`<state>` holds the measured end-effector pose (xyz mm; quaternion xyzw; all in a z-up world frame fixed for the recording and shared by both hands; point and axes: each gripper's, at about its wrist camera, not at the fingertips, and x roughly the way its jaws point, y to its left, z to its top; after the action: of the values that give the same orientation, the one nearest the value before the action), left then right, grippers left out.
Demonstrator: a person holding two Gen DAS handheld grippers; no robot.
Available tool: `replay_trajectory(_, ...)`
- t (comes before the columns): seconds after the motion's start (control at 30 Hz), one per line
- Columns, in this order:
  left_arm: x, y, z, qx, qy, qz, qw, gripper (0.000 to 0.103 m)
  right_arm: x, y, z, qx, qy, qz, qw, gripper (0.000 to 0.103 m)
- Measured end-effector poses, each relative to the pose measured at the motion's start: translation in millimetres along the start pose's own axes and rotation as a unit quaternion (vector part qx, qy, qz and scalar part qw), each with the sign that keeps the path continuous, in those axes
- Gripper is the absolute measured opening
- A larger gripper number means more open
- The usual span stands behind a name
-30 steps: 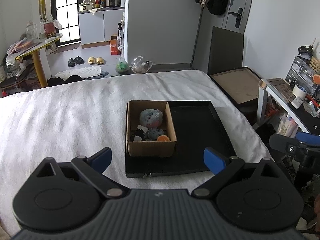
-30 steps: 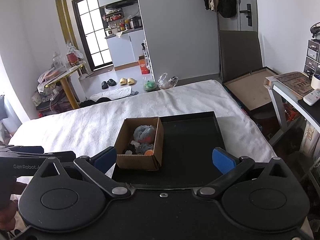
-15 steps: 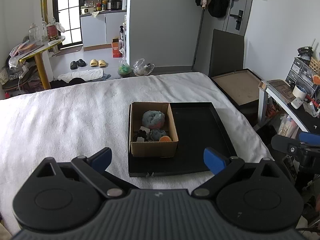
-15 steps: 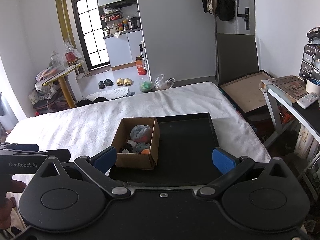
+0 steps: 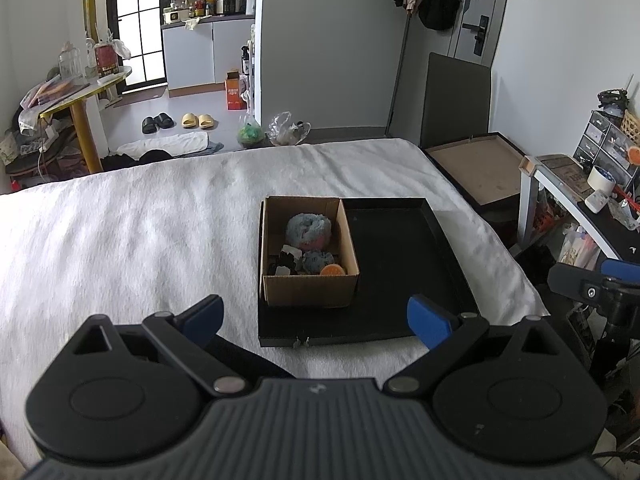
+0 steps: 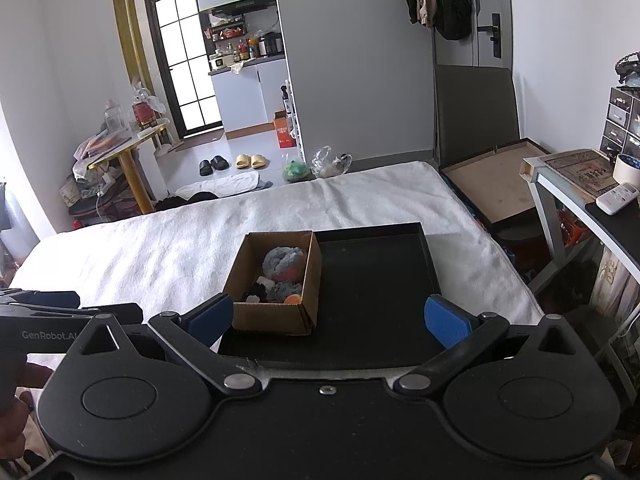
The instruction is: Organize soft objects
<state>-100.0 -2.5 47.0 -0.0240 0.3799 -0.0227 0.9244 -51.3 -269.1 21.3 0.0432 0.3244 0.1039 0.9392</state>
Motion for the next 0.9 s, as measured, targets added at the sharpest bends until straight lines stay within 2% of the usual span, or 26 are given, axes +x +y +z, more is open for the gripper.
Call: replay_trajectory(0.9,3.6,-5.2,-4.5,-0.001,0.007,-0.005,1.0,0.098,2.8,-0.4,-1.2,-0.002,0.003,0.004,1.0,0.103)
